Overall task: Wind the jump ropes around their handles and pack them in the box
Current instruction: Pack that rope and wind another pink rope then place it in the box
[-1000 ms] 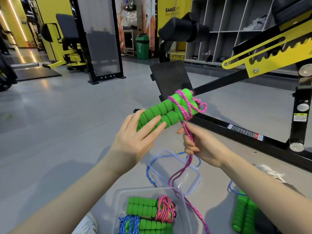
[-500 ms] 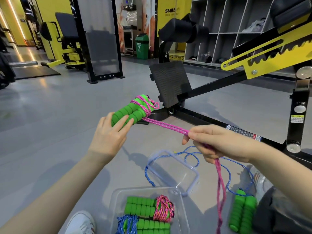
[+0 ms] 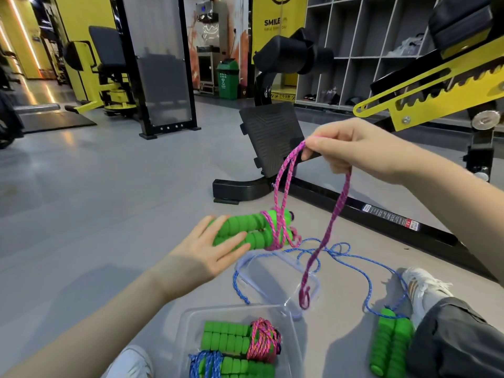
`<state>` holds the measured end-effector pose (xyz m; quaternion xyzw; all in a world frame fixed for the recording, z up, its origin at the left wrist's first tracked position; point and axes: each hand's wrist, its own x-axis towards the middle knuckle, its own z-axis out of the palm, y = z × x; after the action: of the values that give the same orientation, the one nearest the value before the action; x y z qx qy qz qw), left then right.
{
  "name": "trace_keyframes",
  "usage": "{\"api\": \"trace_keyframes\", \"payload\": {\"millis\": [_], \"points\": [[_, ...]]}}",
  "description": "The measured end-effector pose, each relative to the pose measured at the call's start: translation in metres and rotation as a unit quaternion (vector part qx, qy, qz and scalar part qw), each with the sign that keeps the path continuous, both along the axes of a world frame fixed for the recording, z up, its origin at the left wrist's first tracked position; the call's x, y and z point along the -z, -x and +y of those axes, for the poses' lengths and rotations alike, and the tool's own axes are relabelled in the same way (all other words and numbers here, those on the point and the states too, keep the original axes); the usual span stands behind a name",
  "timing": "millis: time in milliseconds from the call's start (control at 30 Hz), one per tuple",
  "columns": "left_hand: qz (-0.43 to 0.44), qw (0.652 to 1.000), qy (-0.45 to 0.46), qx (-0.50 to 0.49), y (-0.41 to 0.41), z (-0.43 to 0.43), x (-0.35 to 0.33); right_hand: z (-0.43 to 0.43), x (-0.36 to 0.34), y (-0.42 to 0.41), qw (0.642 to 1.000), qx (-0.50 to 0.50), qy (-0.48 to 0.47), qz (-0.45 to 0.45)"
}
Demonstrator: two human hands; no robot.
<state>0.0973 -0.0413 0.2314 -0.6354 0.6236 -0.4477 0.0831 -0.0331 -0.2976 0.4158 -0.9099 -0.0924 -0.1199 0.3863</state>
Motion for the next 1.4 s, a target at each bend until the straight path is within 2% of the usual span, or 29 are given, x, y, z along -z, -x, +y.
{"api": "trace_keyframes", "payload": {"millis": [133,233,367,500,633,700,967,1133,1400], "points": [[-0.006,0.999,-0.008,0.037,0.019,-0.004,-0.007,-0.01,0.005,-0.024,0.999,0.049,0.011,-0.018],[0.023,0.997,0.013,0.073,0.037,-0.01,-0.019,-0.02,0.021,-0.037,0.996,0.086,-0.015,-0.025],[0.026,0.993,0.057,0.096,0.058,-0.015,-0.038,-0.036,0.06,-0.047,0.987,0.062,-0.145,0.029],[0.037,0.988,0.123,0.087,0.056,-0.019,-0.048,-0.05,0.114,-0.042,0.968,0.117,-0.194,0.105],[0.016,0.983,0.171,0.059,0.032,-0.016,-0.048,-0.032,0.149,-0.033,0.932,0.069,-0.331,0.13],[0.007,0.985,0.171,0.038,0.021,-0.015,-0.044,-0.019,0.156,-0.029,0.931,0.063,-0.337,0.127],[0.008,0.992,0.123,-0.015,-0.001,-0.013,-0.019,0.009,0.152,-0.011,0.956,0.05,-0.237,0.166],[0.034,0.993,0.115,-0.023,0.0,-0.015,-0.011,0.017,0.136,0.0,0.973,0.024,-0.127,0.19],[0.039,0.996,0.083,-0.01,0.004,-0.018,-0.009,0.011,0.089,0.02,0.951,-0.042,0.011,0.307]]}}
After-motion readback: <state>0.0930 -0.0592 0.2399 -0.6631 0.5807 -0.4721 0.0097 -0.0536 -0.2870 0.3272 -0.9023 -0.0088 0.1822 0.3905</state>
